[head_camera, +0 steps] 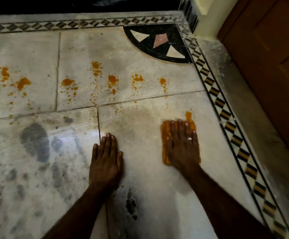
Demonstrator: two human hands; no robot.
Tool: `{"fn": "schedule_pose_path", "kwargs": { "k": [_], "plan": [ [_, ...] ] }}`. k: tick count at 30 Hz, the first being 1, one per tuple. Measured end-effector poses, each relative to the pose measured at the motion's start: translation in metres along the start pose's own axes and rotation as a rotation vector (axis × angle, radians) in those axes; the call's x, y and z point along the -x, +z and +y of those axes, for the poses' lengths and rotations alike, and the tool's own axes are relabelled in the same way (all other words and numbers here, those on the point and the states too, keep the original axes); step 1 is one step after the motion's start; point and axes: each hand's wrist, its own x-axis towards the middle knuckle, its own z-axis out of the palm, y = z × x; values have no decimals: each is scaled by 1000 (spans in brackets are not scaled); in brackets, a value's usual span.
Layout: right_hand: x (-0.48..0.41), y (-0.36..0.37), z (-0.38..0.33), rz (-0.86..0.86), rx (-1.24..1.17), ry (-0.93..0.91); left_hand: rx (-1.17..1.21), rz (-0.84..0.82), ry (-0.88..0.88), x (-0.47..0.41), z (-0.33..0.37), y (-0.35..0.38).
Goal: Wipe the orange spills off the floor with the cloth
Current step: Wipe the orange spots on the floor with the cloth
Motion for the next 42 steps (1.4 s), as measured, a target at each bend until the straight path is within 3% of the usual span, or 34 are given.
{"fn": "schedule_pose_path", "kwargs": {
  "k": [3,6,10,15,20,23,26,28,31,34,37,39,42],
  "plan": [
    [71,-1,2,13,27,54,0,20,-12,1,2,4],
    [117,-1,-33,17,-4,-167,31,13,22,2,13,4],
    [67,2,-48,24,-60,-308,58,-28,177,1,52,9],
    [13,-3,20,-40,-16,-56,66,-71,262,-33,90,7],
    [113,-10,55,-37,3,157,68,-86,257,-37,98,12],
    [176,-10,12,-43,8,-95,60,-34,272,-30,101,19],
    [146,-11,1,-69,-57,-272,39,15,309,-28,99,22],
    [102,-8,23,-43,-38,-182,24,16,299,-29,98,22],
    [60,-15,90,-95,-24,114,37,-17,267,-29,98,19],
    [93,-21,147,-155,-15,289,45,-39,251,-29,98,16],
    [176,-20,141,-133,11,339,44,-11,247,-27,100,18],
    [228,-14,100,-158,57,262,34,-6,241,-25,102,19],
    [261,-13,23,-141,-38,-83,28,7,249,-26,102,20]
  ]
}}
